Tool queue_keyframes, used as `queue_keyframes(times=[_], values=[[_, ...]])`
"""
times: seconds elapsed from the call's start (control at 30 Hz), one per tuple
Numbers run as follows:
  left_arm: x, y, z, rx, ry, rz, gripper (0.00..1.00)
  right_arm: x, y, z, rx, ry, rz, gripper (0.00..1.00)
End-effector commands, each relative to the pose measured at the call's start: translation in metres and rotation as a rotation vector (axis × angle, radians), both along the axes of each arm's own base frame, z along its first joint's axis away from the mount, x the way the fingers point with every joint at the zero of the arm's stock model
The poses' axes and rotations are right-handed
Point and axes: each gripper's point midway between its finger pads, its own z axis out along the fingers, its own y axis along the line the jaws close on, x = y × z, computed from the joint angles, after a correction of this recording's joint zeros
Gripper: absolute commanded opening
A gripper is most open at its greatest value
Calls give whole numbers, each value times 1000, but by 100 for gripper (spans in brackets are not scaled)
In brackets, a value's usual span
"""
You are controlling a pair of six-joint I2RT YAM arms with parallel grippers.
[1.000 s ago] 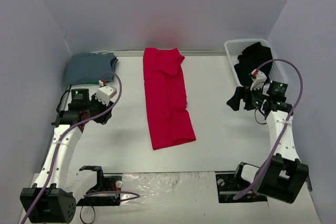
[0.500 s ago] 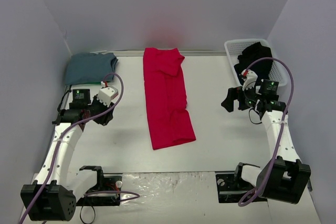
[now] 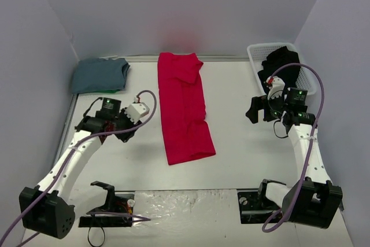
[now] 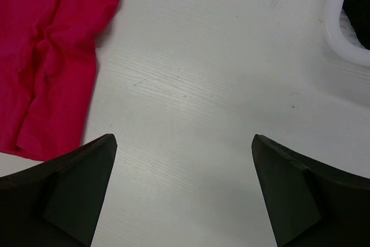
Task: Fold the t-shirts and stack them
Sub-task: Grab the bottom of the folded rectangular tshirt with both arms
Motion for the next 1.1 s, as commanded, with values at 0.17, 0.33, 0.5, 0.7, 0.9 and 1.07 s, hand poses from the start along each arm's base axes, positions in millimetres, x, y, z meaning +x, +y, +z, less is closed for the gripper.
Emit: queue_keyframes(times=[0.17,0.33,0.5,0.7,0.9,1.07], values=[[-29,-52,4,217,38,-441,34,8,-14,3,-52,-1,-58,100],[-41,-92,-6,228,4,-573,34,9,-20,0,-52,14,-79,100],[-53,-121,-33,289,15,-632,33,12,-24,-5,-54,32,-93,100],[-51,-153,-52,323,-32,-622,33,15,-30,-13,-55,64,-117,100],[-61,-175,-66,315,-1,-642,33,17,-32,-20,-53,93,-128,100],[-74,-181,-84,334,43,-686,32,18,-34,-21,-63,96,-135,100]])
